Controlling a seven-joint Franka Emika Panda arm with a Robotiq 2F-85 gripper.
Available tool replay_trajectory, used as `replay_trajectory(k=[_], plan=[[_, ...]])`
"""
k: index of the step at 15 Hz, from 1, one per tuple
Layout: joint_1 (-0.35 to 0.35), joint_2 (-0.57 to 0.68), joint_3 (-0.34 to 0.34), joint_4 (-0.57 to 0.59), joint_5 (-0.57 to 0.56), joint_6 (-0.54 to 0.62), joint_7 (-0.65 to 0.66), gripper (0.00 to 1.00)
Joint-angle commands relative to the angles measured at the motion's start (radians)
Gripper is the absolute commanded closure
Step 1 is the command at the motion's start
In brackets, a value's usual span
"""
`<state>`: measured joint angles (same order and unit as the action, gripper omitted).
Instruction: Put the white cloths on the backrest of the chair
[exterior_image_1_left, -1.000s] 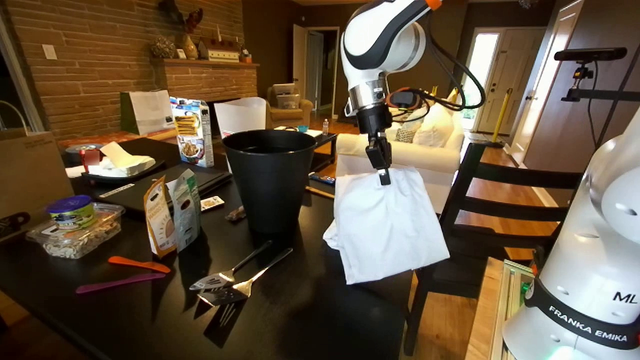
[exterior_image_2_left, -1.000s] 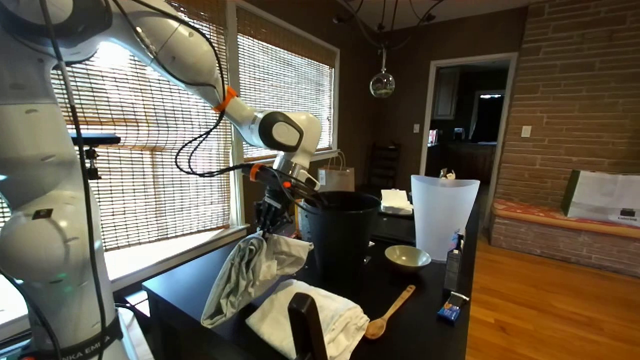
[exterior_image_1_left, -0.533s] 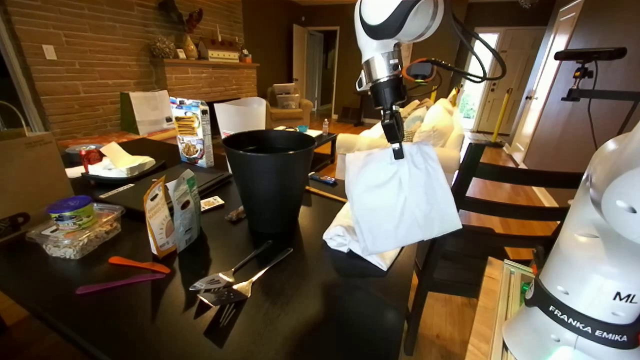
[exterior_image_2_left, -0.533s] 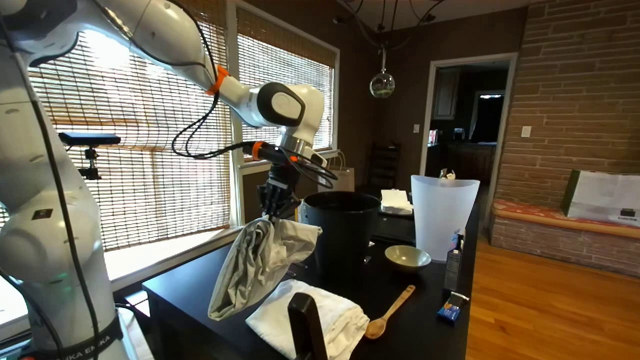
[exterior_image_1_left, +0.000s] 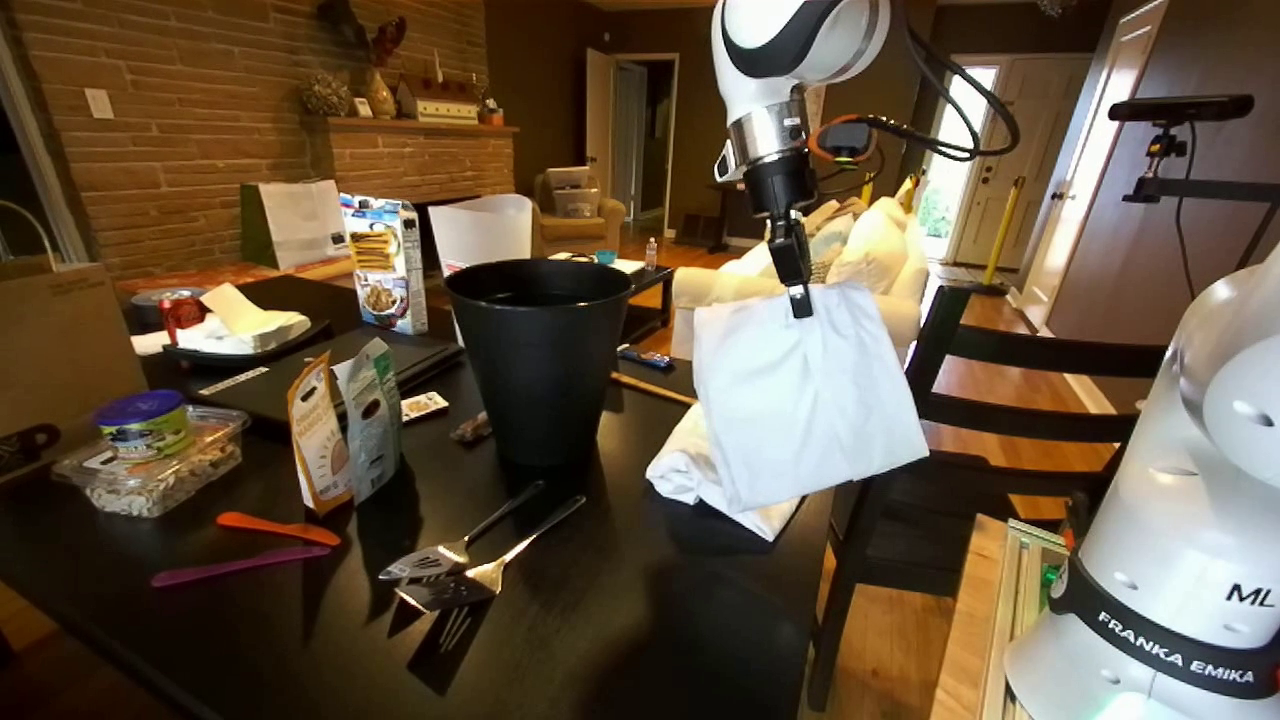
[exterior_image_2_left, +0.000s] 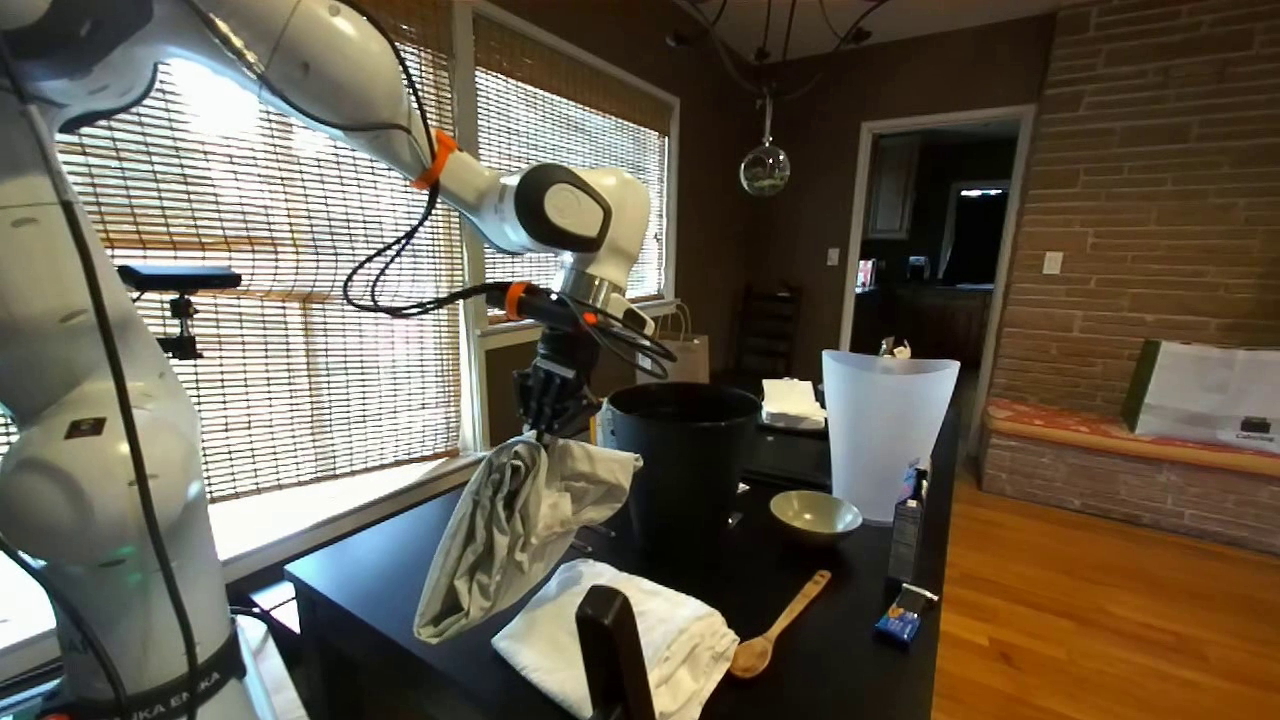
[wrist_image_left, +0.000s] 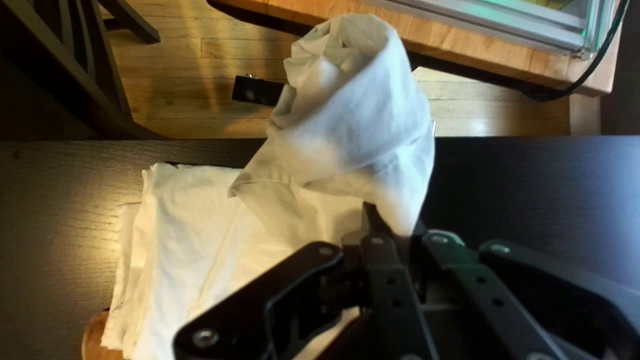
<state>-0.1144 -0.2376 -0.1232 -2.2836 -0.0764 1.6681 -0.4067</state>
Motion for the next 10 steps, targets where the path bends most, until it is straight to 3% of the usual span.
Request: replay_trajectory(k=[1,4,10], plan=[[-0.004,-0.03,-0.055,0.043,-0.01,-0.134,-0.147,0.98],[-0.02,-0.062,-0.091,0.082,-0.071,-0.225,-0.222,0.98],[-0.056,-0.139,-0.145,0.107,-0.285,-0.279,-0.292,0.98]])
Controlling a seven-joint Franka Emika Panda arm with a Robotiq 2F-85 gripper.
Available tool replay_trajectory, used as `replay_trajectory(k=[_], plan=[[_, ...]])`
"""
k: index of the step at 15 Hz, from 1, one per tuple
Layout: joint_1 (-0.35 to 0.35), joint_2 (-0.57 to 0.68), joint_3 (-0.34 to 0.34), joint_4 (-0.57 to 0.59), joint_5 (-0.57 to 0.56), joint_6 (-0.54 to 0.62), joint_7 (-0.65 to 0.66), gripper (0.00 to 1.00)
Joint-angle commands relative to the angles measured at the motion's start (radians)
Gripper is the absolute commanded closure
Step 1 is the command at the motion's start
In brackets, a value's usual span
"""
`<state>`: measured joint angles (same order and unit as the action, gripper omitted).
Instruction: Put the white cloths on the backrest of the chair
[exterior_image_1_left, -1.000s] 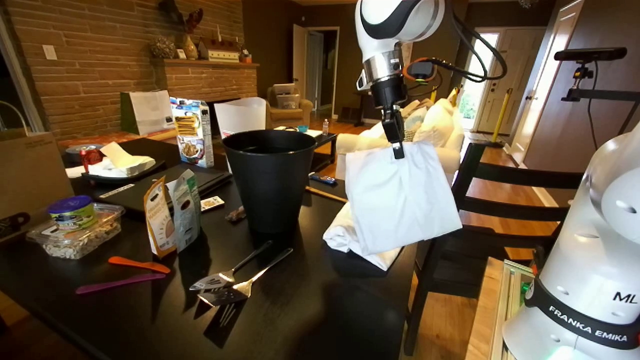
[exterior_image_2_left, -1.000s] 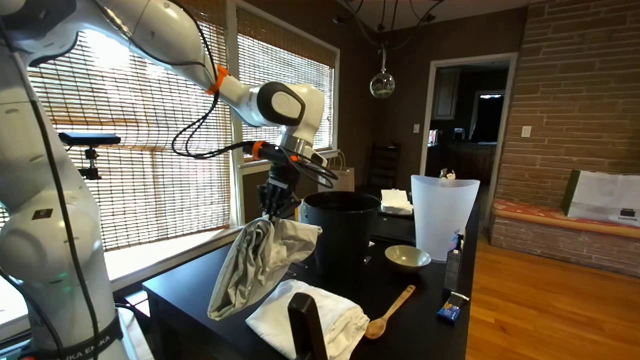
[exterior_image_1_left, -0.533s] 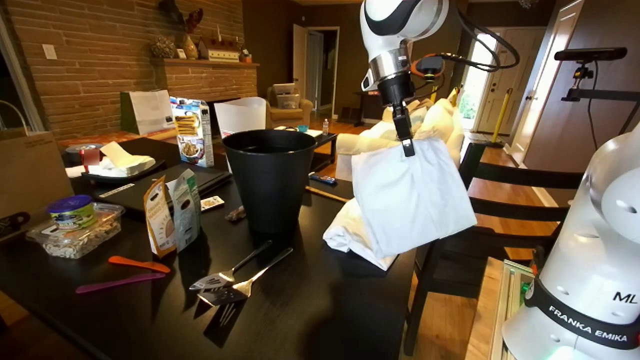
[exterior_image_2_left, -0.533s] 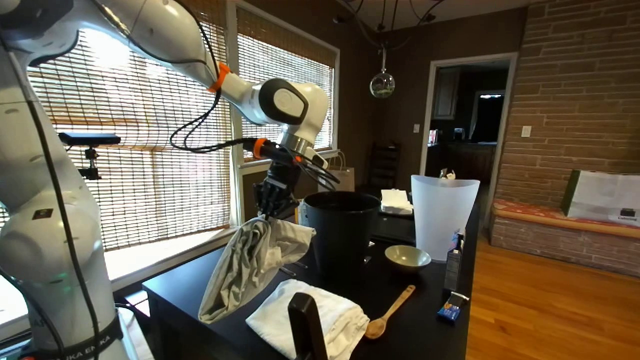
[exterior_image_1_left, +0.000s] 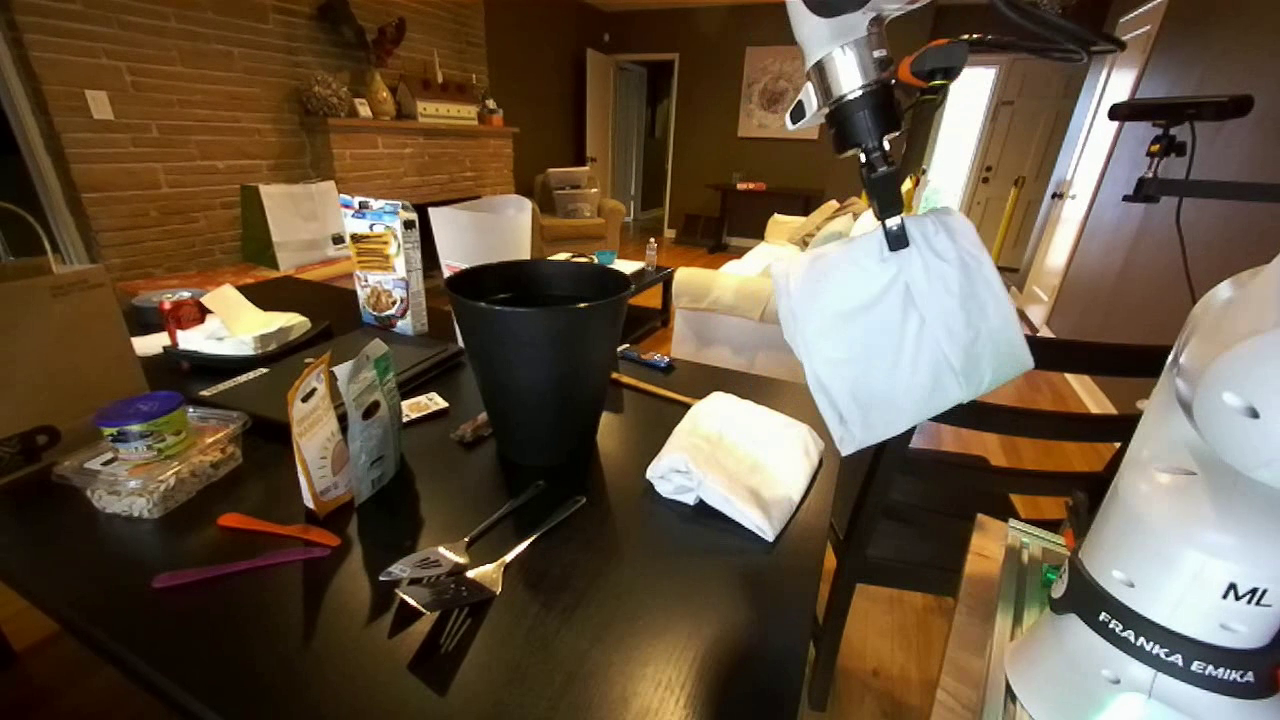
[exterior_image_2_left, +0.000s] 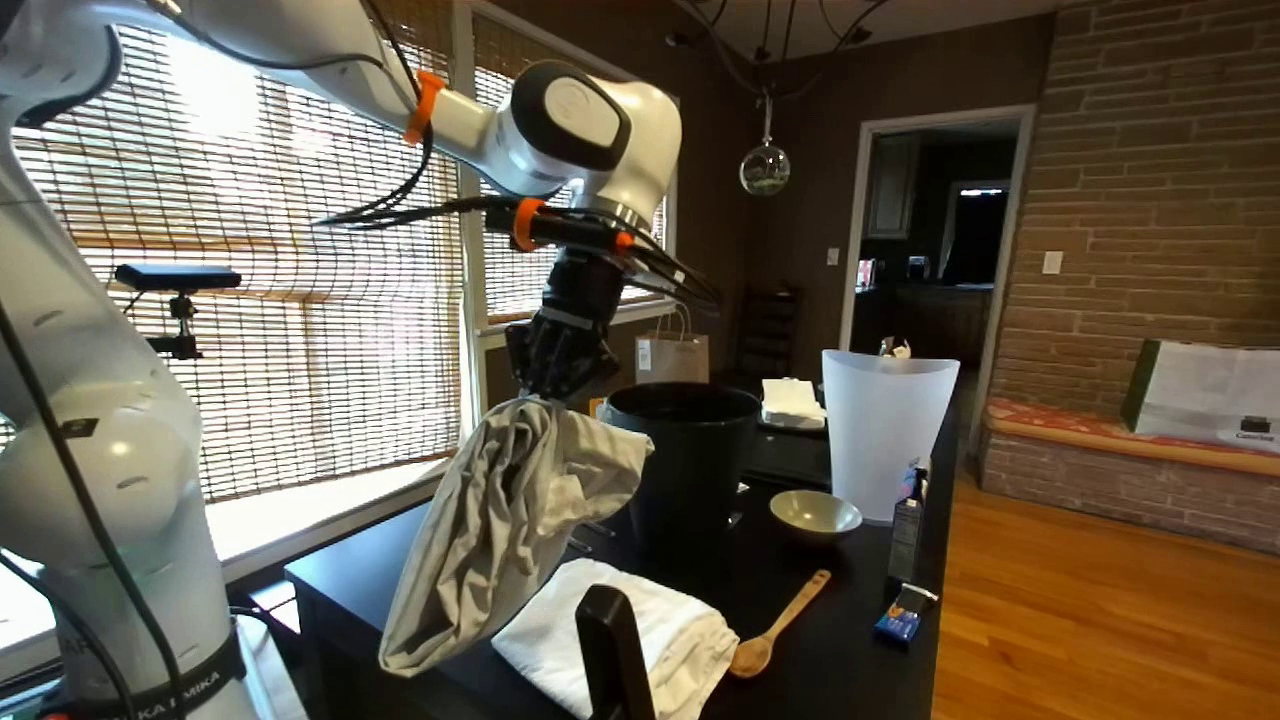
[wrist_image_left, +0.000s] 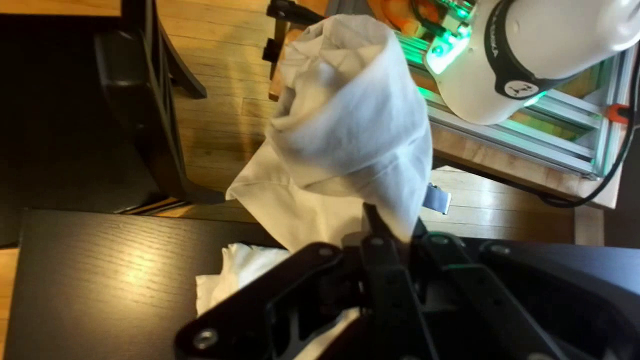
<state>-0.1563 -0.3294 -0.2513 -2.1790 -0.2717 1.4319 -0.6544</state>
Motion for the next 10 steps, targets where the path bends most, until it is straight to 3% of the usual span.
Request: replay_trajectory(k=[1,4,5,9,10], plan=[[-0.02,-0.057,-0.026,0.004,-0.119,-0.056,-0.051,0.98],[-0.029,-0.077,-0.05,-0.001,-0.157,-0.072,-0.061,0.98],[-0.017,-0.05,-0.05,0.004,-0.125,-0.048,-0.037,0.9],[-0.02,-0.058,-0.06,0.004,-0.132,-0.056,-0.042,0.9],[-0.02,-0.058,-0.06,0.004,-0.132,-0.056,-0.042,0.98]])
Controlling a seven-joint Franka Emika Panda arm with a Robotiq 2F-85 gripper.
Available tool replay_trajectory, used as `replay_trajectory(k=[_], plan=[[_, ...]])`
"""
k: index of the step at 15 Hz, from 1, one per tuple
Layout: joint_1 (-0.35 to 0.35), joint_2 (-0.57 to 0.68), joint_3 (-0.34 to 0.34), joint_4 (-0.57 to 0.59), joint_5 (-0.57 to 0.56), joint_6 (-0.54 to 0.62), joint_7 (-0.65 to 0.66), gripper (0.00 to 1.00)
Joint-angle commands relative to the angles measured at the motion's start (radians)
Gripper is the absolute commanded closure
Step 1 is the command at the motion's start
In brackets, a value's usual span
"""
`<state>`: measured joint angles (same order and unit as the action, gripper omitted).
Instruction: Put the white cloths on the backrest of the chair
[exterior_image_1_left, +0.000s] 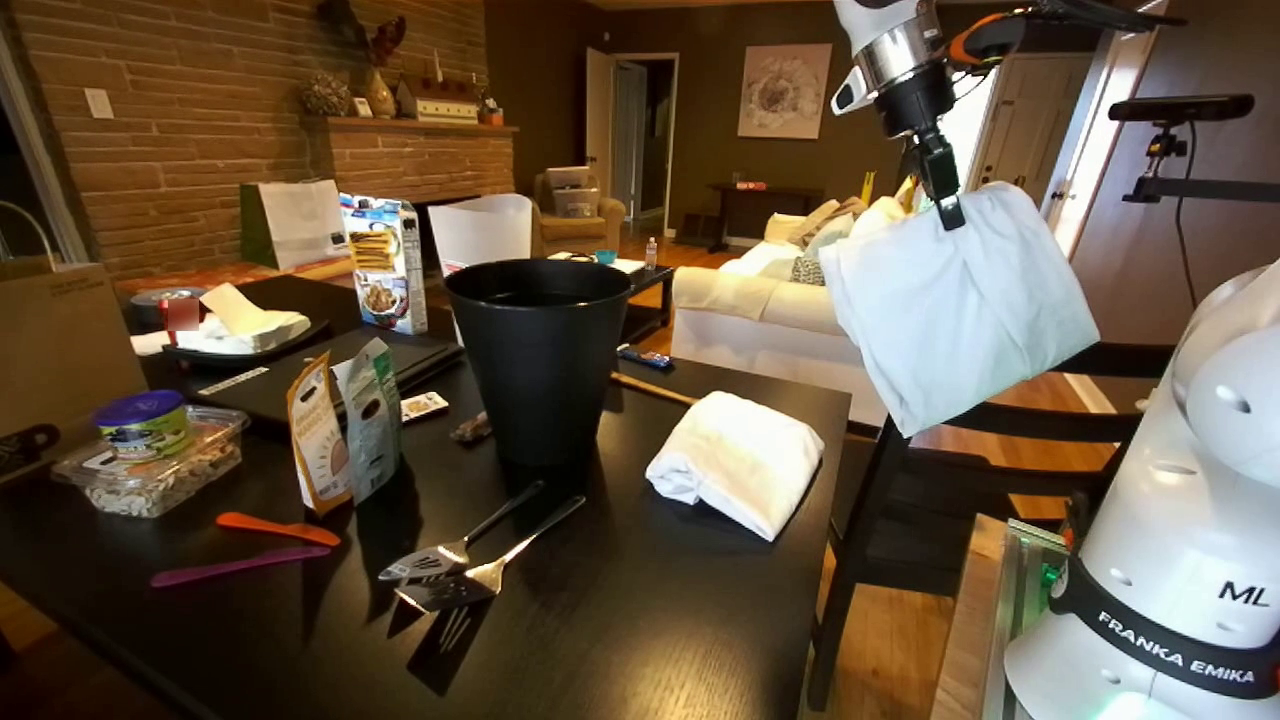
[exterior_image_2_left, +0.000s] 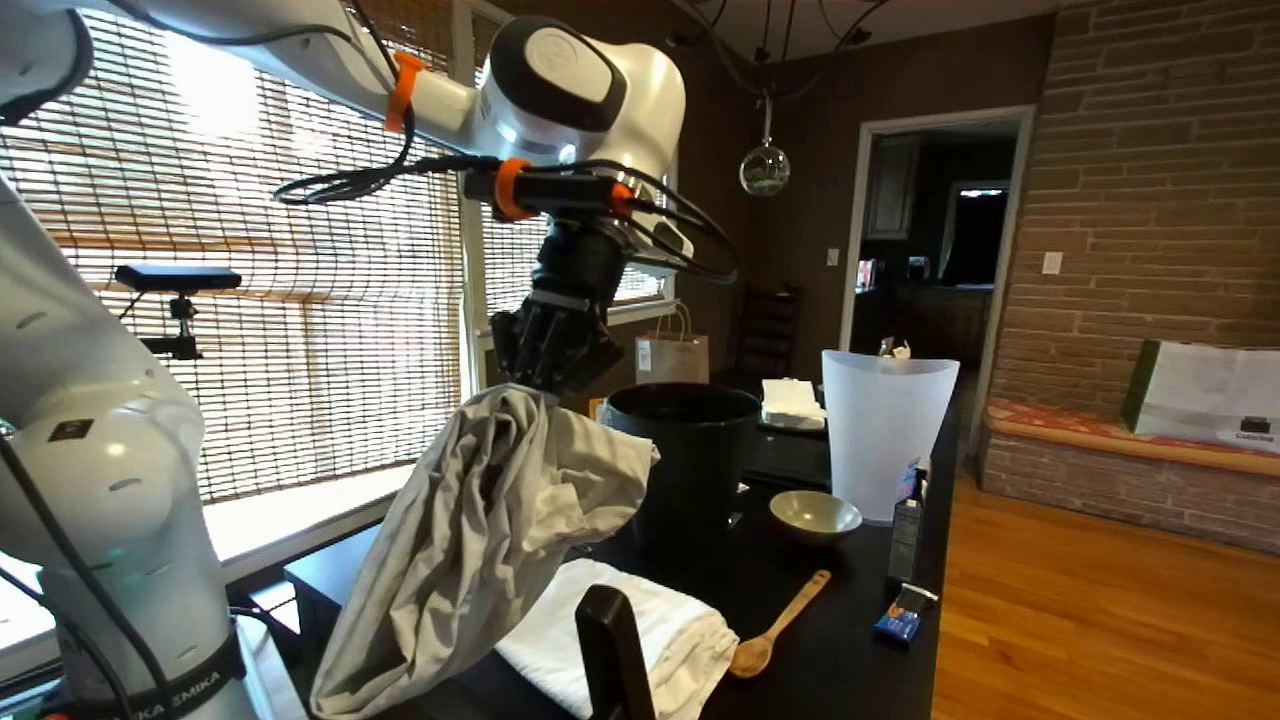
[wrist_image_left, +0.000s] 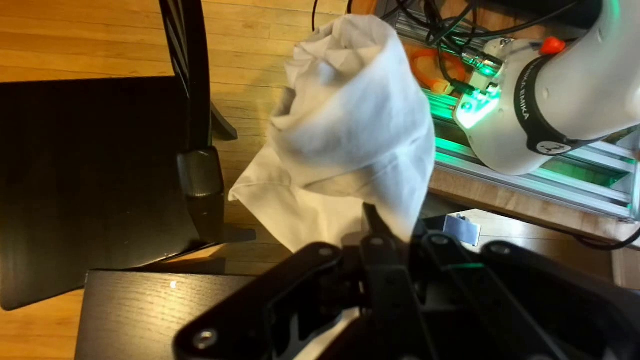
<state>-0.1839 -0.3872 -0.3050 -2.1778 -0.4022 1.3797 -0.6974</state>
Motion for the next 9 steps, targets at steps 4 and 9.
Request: replay_trajectory(k=[4,9], plan=[[-0.008,-0.02,-0.028,0.013,-0.027,-0.037,-0.045,0.98],[-0.053,-0.058,-0.074,0.032,-0.108,-0.033,-0.051,0.98]])
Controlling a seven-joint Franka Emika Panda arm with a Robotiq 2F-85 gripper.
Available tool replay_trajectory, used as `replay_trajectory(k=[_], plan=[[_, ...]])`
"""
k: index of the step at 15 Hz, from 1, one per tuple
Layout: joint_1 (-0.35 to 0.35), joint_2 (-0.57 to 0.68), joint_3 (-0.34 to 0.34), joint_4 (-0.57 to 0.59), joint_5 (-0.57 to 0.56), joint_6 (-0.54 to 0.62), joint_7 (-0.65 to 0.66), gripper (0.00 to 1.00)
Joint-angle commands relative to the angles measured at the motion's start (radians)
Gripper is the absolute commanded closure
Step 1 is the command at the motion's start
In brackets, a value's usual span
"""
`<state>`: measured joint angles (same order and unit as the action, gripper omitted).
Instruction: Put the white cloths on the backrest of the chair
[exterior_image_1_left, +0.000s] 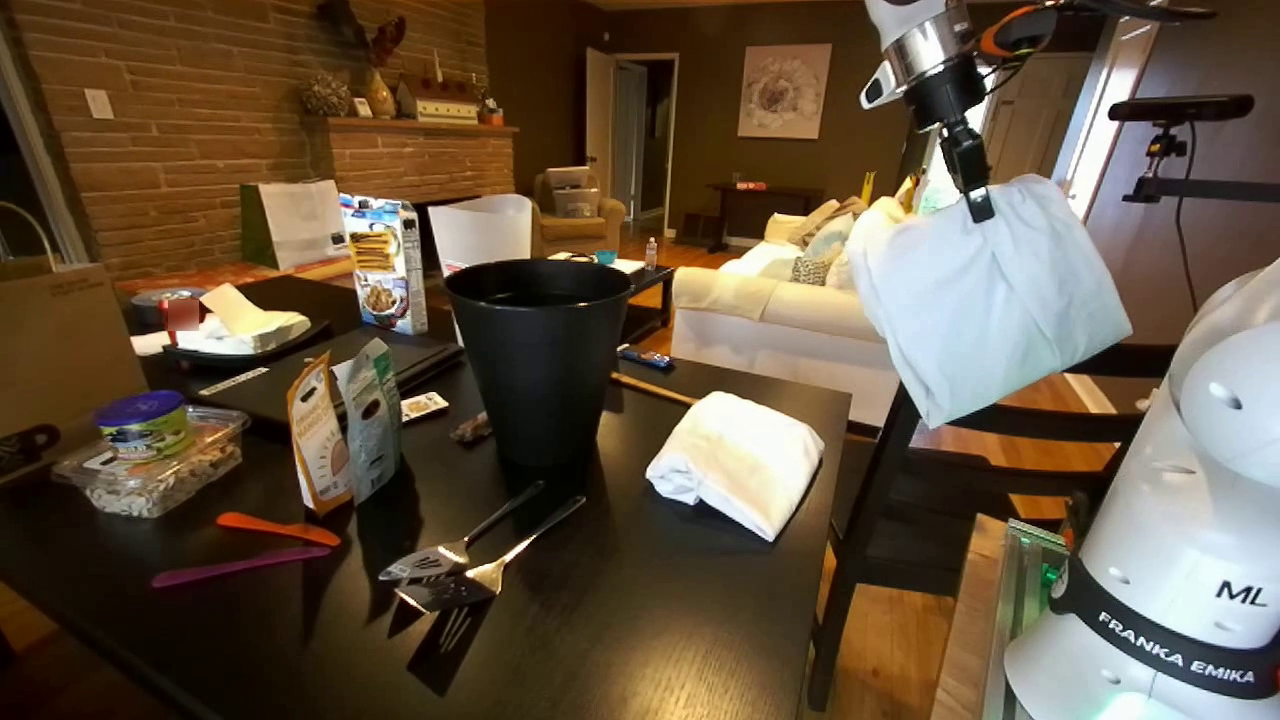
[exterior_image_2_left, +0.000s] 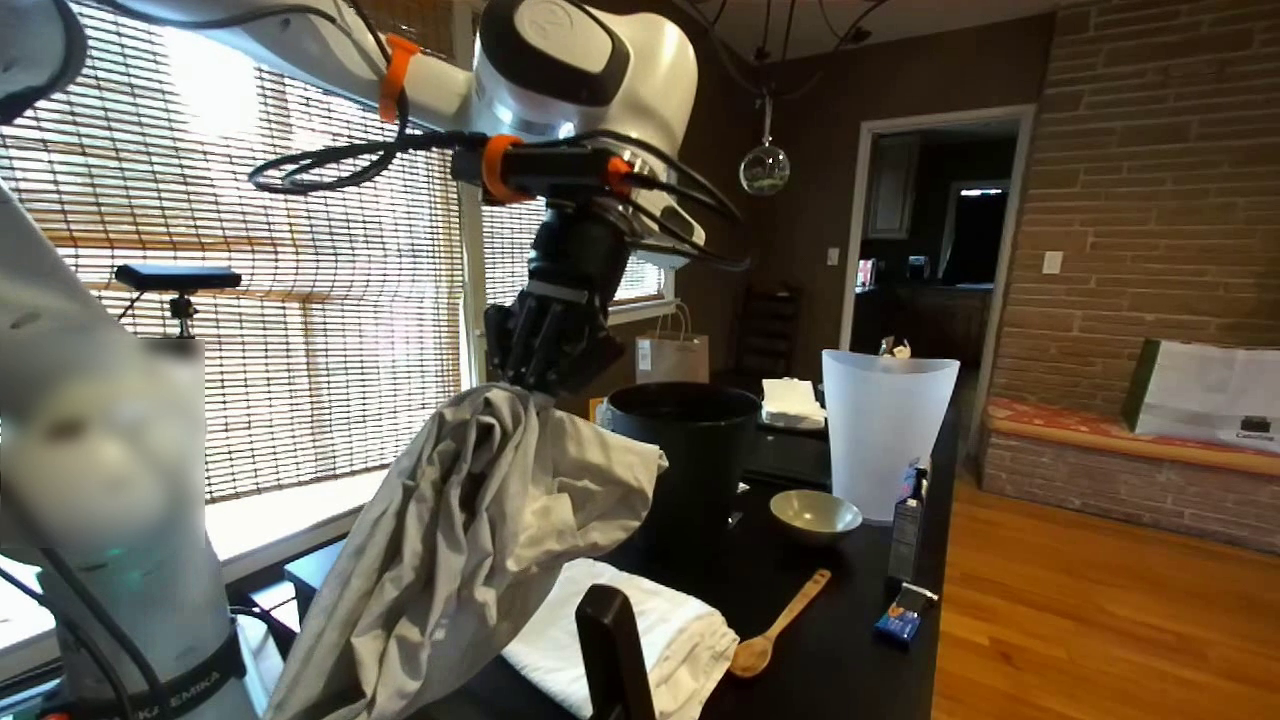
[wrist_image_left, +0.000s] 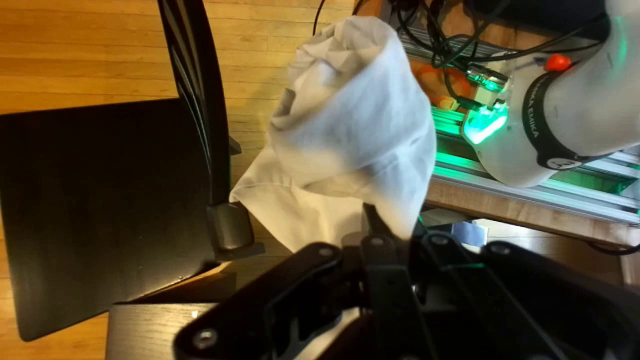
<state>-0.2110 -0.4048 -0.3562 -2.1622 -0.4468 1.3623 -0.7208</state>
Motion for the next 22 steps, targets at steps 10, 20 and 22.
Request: replay_trajectory(k=[10,20,22], plan=[[-0.094,-0.013,-0.168,0.024,-0.118,0.047,-0.106,0.98],[-0.13,0.127,-0.28,0.03,-0.083,0.287,-0.082,0.98],[-0.149,0.164,-0.286,0.033,-0.089,0.315,-0.039,0.98]])
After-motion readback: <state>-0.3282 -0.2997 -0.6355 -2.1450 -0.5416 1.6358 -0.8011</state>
